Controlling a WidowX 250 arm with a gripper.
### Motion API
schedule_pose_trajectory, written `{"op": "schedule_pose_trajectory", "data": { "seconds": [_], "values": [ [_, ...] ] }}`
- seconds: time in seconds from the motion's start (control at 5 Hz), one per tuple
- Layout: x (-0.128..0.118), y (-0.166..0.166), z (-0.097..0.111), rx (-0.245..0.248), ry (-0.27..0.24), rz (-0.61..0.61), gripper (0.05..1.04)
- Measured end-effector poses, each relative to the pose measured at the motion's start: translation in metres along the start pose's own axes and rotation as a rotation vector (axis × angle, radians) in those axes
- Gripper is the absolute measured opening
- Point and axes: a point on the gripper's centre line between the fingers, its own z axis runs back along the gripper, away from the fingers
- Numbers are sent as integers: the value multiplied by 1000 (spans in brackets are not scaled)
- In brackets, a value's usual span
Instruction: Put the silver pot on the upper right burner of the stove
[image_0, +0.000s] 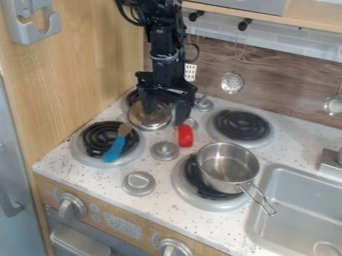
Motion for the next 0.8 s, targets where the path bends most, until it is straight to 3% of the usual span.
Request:
{"op": "schedule_pose_trajectory", "data": {
  "seconds": [0.2,0.4,0.6,0.8],
  "values": [
    [-8,-1,-14,-8,42,8,999],
    [-6,-7,-22,6,38,-2,999],
    [-8,-36,-37,6,77,-63,999],
    [4,-42,-51,5,71,-76,999]
  ]
}}
